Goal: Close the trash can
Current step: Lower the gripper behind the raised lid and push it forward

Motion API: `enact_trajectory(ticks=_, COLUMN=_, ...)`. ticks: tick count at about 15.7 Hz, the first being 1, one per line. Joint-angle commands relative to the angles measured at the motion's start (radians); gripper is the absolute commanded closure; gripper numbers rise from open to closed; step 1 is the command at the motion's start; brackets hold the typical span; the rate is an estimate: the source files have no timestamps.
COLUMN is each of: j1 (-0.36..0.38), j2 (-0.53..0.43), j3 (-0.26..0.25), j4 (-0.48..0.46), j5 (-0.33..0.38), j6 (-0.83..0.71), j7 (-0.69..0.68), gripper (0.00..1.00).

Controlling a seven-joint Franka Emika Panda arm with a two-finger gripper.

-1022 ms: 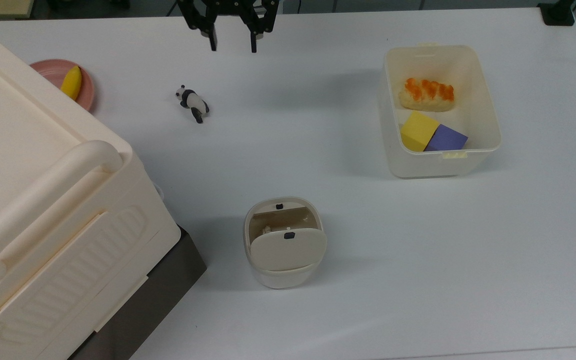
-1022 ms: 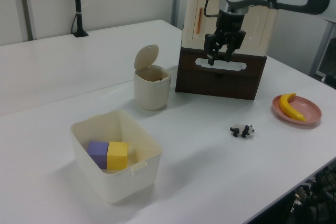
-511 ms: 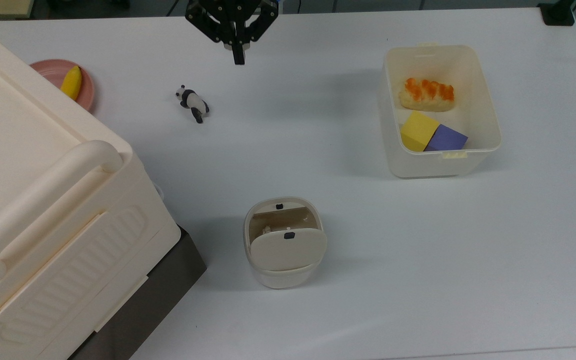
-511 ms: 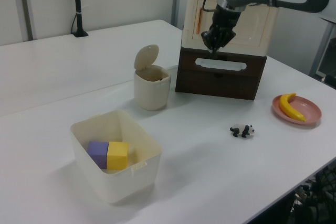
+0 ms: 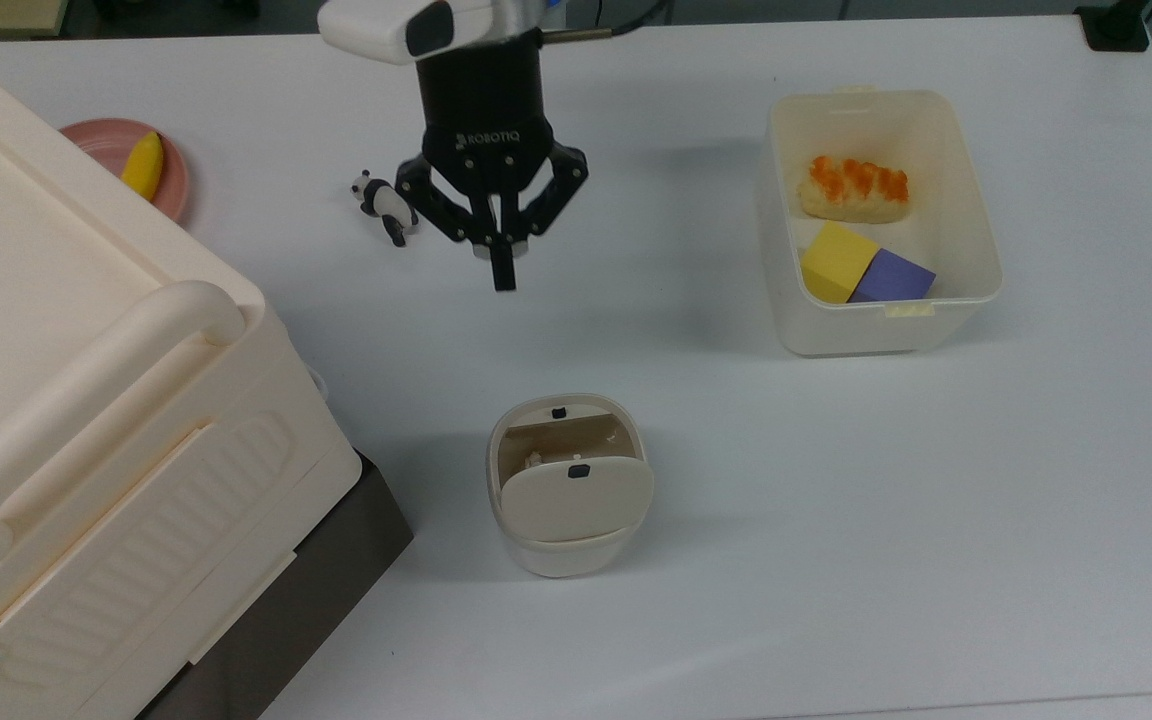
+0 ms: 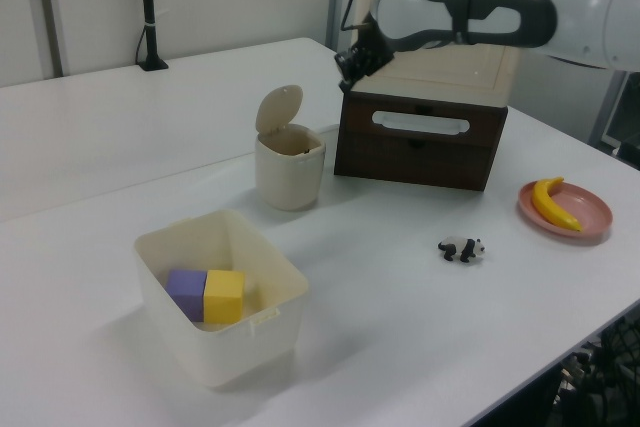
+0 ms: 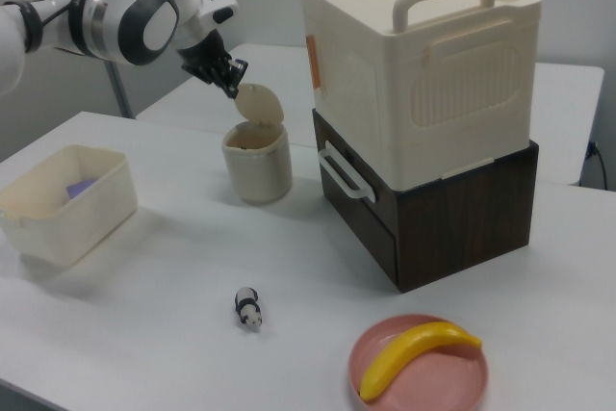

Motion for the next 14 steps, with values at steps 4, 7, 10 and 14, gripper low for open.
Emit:
enact_trajectory(ticks=4, j1=-0.04, j2=0.208, j3=0.051, j4=0.217, j5=0.013, j6=0.119, j7=-0.075, gripper=1.0)
enact_trajectory(ticks=7, j1=-0.041, j2=0.257, j3=0.052, j4=0.254, j5=0.006, j6=0.185, j7=-0.078, gripper=1.0)
enact_trajectory(ticks=10, j1=-0.04, j2=0.27, j3=0.055, j4=0.254, j5=0.003, j6=0.242, j7=-0.108, gripper=1.0)
enact_trajectory(ticks=14, j1=-0.04, j2=0.289, j3=0.059, j4=0.254, j5=0.003, j6=0.303, j7=-0.144, gripper=1.0)
